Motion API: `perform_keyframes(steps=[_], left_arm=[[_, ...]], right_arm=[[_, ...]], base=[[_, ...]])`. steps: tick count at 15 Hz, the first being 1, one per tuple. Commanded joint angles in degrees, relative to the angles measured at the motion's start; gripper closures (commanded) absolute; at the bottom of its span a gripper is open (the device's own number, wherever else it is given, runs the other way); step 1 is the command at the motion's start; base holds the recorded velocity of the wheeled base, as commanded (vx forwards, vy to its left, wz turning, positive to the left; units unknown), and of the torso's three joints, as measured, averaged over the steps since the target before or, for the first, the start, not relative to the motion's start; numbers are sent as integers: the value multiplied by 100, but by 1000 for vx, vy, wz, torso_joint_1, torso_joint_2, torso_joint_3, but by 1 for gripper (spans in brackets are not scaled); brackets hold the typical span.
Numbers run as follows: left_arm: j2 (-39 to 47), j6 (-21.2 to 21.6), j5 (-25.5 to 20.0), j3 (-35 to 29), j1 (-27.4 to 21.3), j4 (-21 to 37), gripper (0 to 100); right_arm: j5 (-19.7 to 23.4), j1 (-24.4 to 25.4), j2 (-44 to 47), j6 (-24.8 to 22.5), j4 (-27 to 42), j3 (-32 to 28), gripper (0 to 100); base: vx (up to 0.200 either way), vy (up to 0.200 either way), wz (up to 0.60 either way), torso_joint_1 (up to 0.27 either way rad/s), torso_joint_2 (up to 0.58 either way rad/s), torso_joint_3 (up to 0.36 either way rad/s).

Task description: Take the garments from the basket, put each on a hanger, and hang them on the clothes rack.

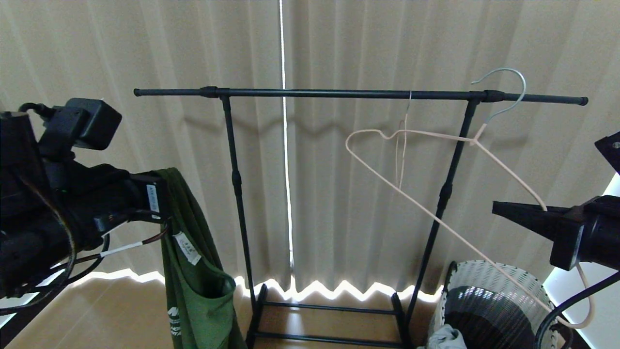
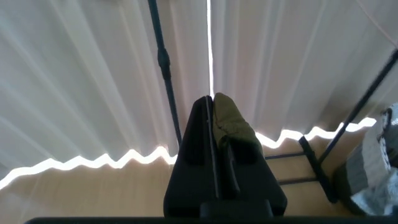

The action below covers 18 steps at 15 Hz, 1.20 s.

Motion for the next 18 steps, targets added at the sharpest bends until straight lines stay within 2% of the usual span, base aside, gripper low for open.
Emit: perform_keyframes(steps=[1, 2, 5, 9, 18], left_arm=[[563, -174, 208, -263, -185, 0, 100], [695, -280, 269, -333, -247, 0, 100], [1073, -701, 524, -632, -370, 0, 100], [1178, -842, 612, -860, -467, 8, 100], [1161, -807, 674, -878, -739, 255, 100]], right_arm=[[14, 405, 57, 1, 3, 28, 100], [137, 572, 136, 10, 12, 37, 100], [884, 915, 285, 36, -14, 178, 100], [928, 1609, 303, 168, -6, 160, 100], [928, 1873, 778, 186, -23, 55, 100]], base=[[0, 0, 0, 0, 0, 0], [0, 0, 0, 0, 0, 0], [0, 0, 0, 0, 0, 0], [0, 0, 0, 0, 0, 0], [0, 0, 0, 0, 0, 0]])
